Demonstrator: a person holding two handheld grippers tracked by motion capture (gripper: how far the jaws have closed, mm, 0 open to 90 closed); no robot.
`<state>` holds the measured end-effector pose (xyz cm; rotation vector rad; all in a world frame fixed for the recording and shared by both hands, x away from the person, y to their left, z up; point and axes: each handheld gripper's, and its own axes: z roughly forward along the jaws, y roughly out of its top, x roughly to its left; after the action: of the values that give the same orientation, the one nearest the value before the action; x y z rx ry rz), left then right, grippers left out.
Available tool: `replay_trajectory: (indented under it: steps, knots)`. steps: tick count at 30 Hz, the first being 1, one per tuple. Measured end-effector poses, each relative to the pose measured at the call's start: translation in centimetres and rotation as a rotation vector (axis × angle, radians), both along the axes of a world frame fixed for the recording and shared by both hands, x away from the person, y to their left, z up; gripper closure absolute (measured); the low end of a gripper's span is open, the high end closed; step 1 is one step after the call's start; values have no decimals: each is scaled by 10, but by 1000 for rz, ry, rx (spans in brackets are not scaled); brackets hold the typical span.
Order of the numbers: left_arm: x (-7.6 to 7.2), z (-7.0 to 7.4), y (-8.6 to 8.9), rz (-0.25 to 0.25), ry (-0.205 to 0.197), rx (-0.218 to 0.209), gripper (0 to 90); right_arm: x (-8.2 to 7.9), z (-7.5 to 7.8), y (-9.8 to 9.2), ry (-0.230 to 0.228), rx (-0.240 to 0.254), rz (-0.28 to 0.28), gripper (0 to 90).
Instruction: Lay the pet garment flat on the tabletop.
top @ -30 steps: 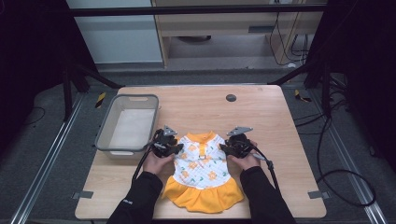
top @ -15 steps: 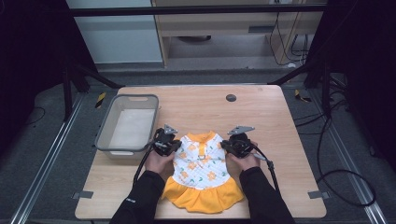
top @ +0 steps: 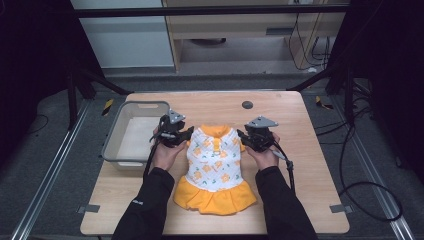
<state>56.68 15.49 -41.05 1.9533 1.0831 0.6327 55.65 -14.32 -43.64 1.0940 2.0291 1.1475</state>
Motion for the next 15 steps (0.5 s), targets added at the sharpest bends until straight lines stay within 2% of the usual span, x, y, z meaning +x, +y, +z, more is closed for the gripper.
replay_trajectory:
  steps: [2, 5, 11, 15]
  knots:
    - [-5, 3, 4, -5, -14, -4, 551, -3, 1, -2, -2, 6, 7, 596]
    - [-13, 5, 9, -28, -10, -20, 544, -11, 4, -6, 18, 3, 31, 579]
    - [-41, 4, 14, -108, -17, -35, 561, -30, 12, -10, 24, 9, 79, 578]
    - [-61, -3, 17, -156, -8, -14, 610, -45, 11, -12, 40, 28, 99, 586]
